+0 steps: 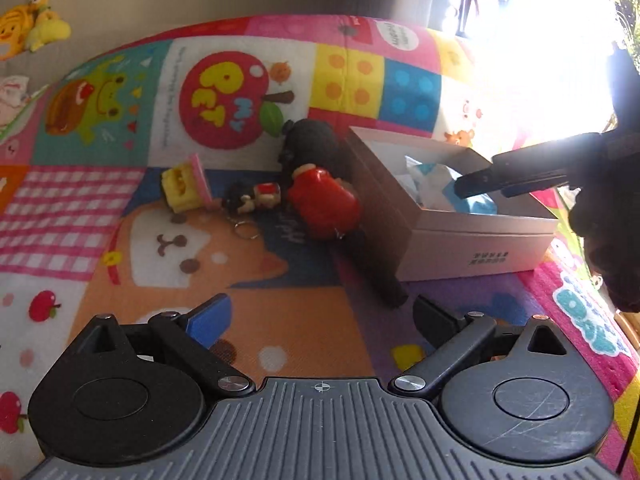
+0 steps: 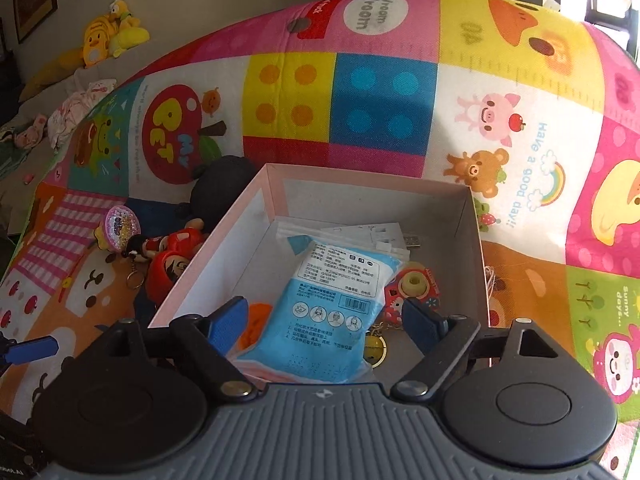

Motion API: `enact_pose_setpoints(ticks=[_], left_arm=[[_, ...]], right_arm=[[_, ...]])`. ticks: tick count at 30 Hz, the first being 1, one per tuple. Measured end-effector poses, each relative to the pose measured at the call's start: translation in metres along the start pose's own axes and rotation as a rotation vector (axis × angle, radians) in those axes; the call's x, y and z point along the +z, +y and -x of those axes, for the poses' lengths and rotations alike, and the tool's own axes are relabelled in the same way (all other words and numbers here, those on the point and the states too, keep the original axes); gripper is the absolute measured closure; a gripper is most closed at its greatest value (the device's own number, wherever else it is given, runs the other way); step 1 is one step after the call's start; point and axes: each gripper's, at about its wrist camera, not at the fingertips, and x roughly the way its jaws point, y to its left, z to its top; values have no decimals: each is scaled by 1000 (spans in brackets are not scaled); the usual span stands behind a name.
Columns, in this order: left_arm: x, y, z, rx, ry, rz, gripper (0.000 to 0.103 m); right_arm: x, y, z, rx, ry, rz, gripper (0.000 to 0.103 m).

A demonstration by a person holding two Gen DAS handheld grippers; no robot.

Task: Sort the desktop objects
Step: 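Carry packet and pink keychain toy into the pink box while both grippers release them, then grasp the red hooded doll keychain with the right gripper and lift it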

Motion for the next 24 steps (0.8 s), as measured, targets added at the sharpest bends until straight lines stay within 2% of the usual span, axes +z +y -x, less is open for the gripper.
enact_pose_setpoints(ticks=[5, 7, 8, 9, 12, 14, 17, 20, 24], left_arm=[[-7, 19, -5, 70, 0, 54, 2], [-8, 26, -5, 81, 4, 83, 2], [-9, 29, -4, 85, 2, 92, 2], [-9, 31, -3, 91, -4, 99, 2], [-9, 34, 2, 126, -29, 102, 1], [-9, 36, 3, 155, -39, 102, 1], [-10, 40, 3, 149, -33, 124, 1], [-12, 41, 5, 147, -45, 132, 1], [-15, 43, 11, 139, -84, 148, 1]], right_arm=[[7, 3, 12, -59, -39, 22, 16], [13, 9, 10, -66, -51, 30, 25], [17, 14, 8, -43, -43, 28, 37], [21, 18, 6, -12, -30, 20, 44], [29, 48, -2, 85, -5, 36, 48], [33, 75, -8, 100, -9, 103, 49], [37, 120, -26, 109, 23, 223, 49], [39, 150, -56, 18, 43, 299, 49], [34, 166, -93, -84, 103, 347, 49]])
